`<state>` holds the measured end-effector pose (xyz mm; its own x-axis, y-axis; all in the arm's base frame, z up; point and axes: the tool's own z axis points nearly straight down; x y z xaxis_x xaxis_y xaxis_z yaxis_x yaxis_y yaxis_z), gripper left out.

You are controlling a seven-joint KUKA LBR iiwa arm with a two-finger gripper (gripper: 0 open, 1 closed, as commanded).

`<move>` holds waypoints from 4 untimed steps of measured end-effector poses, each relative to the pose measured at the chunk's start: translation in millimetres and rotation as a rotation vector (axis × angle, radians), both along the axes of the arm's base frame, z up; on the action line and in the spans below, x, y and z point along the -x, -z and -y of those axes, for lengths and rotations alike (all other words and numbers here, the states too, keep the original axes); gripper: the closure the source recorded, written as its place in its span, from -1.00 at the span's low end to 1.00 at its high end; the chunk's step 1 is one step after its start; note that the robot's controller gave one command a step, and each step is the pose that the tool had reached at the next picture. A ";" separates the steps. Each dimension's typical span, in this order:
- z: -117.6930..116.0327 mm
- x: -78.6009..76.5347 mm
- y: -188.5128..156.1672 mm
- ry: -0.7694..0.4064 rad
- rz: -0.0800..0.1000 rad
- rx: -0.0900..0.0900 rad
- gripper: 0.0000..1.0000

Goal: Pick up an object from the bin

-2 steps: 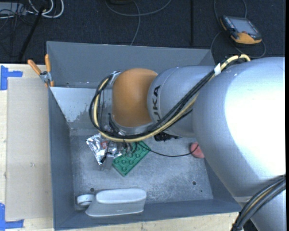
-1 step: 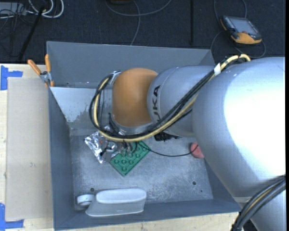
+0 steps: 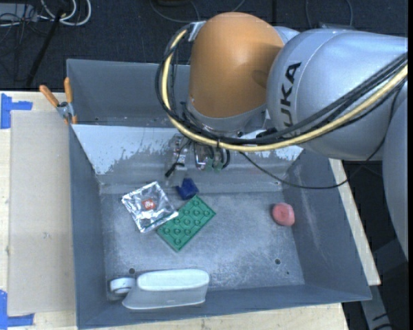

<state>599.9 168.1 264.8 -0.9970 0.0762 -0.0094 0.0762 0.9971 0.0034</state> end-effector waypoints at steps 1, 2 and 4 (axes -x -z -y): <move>5.5 -8.7 90.1 -0.036 -0.016 0.005 1.00; 5.3 -10.1 84.7 -0.034 -0.009 0.003 -1.00; 52.2 3.2 194.6 -0.546 -0.008 0.005 -1.00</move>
Offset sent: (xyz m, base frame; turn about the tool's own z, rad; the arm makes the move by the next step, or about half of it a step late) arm 0.0098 -0.0054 -0.0842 -0.0358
